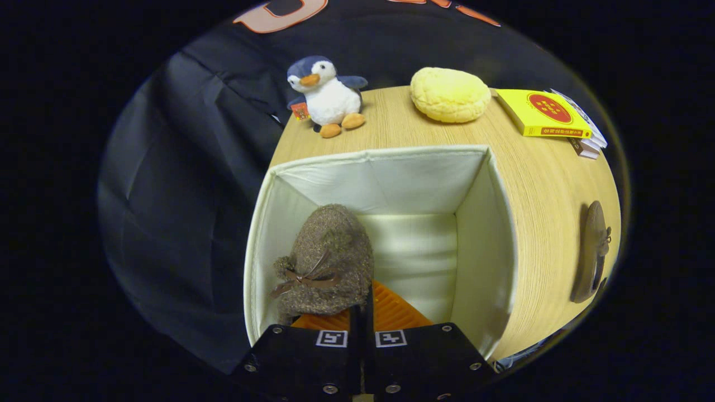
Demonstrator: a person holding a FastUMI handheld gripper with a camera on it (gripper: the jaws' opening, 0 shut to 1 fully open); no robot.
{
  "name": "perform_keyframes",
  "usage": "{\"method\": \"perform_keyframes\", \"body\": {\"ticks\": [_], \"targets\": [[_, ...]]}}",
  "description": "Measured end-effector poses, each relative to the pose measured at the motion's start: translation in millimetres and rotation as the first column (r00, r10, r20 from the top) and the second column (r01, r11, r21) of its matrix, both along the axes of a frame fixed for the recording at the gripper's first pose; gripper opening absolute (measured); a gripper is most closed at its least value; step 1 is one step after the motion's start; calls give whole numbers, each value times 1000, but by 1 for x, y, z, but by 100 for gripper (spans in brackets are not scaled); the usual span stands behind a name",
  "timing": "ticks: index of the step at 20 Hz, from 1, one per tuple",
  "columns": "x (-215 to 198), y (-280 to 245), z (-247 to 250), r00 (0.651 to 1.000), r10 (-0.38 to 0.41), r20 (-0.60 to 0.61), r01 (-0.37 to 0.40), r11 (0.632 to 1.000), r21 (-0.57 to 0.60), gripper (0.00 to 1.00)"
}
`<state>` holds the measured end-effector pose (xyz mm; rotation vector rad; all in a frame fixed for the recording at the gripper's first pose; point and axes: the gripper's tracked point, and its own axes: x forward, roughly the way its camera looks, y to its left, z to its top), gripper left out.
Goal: Open the storage box then place both shoes into the box .Put the left shoe in first, then the right shoe, with the right side of both shoes facing outward in a uniform manner.
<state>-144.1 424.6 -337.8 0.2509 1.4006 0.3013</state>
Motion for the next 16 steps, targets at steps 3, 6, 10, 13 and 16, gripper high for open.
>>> {"method": "perform_keyframes", "body": {"ticks": [3, 6, 10, 13, 16], "targets": [[-6, 3, -20, 999, -15, -50, 12, 998, -59, 4], [-17, 7, -37, 991, -41, -125, 31, 996, -79, 5], [-44, 17, -39, 976, 33, -213, -38, 999, -16, 14], [-47, 17, -21, 970, 9, -244, 11, 997, 82, 24], [-42, 17, 4, 972, 13, -234, 31, 982, 185, 43]]}}
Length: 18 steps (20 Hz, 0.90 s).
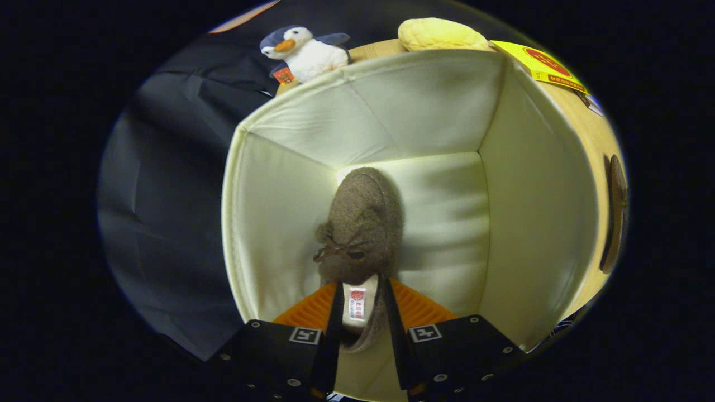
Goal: Open the storage box then place both shoes into the box .Put the left shoe in first, then the right shoe, with the right side of both shoes facing outward in a uniform manner.
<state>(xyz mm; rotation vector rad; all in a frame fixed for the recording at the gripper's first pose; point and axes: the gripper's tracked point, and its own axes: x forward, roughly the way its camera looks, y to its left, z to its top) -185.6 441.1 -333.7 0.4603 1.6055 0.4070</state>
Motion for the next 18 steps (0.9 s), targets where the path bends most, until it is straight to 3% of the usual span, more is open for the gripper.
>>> {"method": "perform_keyframes", "body": {"ticks": [2, 8, 13, 18], "targets": [[2, -8, 16, 1000, -7, 10, 6, 998, 55, 59], [13, -56, 63, 996, -76, 52, 66, 984, 163, 80], [22, -117, 86, 981, -130, 145, 102, 977, 187, 88], [33, -220, 66, 946, -176, 273, 155, 983, 96, 92]]}}
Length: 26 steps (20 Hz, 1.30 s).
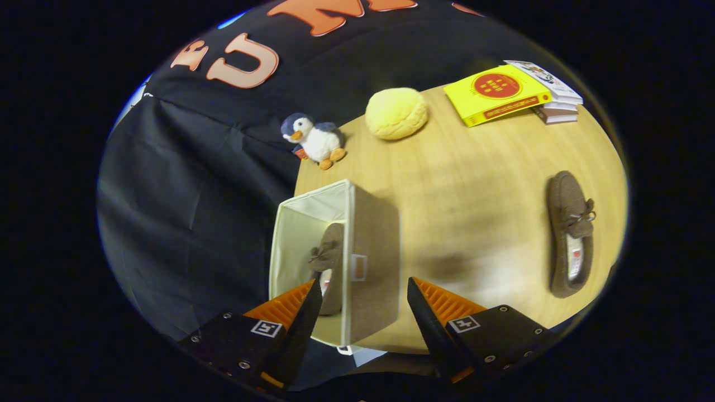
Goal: Open the storage box then place both shoes into the box .Put the left shoe in first, then the right shoe, with the right side of both shoes facing outward in a uniform manner.
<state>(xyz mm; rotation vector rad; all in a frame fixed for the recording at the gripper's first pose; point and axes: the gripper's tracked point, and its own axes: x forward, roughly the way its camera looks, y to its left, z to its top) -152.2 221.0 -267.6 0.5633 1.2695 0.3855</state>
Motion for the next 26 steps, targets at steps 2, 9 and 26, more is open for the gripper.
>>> {"method": "perform_keyframes", "body": {"ticks": [2, 9, 26], "targets": [[0, -50, -20, 999, -37, 31, 39, 996, -79, 92], [-17, -193, -97, 994, -101, 52, 111, 953, -281, 92], [25, -261, -206, 987, -61, 147, 127, 859, -497, 22]]}}
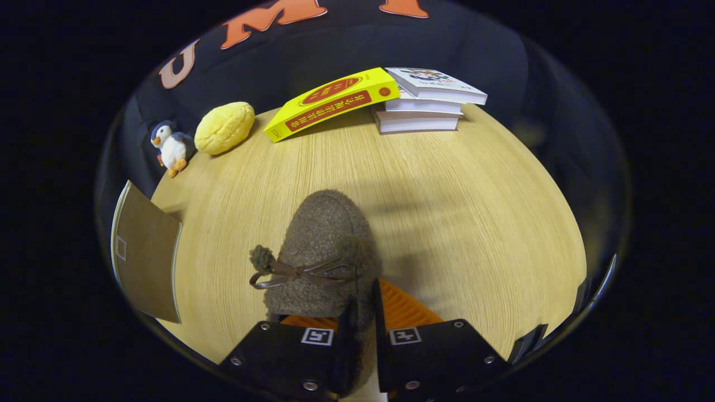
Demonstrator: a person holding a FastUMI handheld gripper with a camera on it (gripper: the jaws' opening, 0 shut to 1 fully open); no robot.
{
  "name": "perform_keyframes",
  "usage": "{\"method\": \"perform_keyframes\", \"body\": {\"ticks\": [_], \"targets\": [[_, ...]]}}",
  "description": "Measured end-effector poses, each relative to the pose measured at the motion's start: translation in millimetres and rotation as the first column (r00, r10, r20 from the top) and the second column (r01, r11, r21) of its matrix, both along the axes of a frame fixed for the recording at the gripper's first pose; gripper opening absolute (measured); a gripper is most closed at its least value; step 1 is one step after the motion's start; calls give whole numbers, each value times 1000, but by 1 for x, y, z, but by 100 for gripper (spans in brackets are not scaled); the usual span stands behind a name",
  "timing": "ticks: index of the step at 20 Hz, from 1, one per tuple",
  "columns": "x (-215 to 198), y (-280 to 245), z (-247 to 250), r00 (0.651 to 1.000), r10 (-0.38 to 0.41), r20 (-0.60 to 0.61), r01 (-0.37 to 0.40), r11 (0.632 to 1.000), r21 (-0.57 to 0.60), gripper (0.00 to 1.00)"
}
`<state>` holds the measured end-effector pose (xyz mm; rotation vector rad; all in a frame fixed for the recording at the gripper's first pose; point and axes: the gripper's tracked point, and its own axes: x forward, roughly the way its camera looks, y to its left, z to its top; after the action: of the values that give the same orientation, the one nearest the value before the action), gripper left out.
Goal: Open the storage box then place both shoes into the box .Put the left shoe in first, then the right shoe, with the right side of both shoes facing outward in a uniform manner.
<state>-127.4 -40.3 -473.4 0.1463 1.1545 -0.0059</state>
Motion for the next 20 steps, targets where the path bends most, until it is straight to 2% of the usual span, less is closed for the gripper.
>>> {"method": "perform_keyframes", "body": {"ticks": [2, 8, 14, 20], "targets": [[1, 6, 8, 1000, -15, 12, 15, 1000, 1, 10], [16, 68, 88, 996, -63, 68, 59, 996, 65, 6], [30, 166, 170, 993, 9, 122, -22, 994, 107, 6], [38, 262, 219, 983, 82, 167, -106, 985, 139, 6]]}}
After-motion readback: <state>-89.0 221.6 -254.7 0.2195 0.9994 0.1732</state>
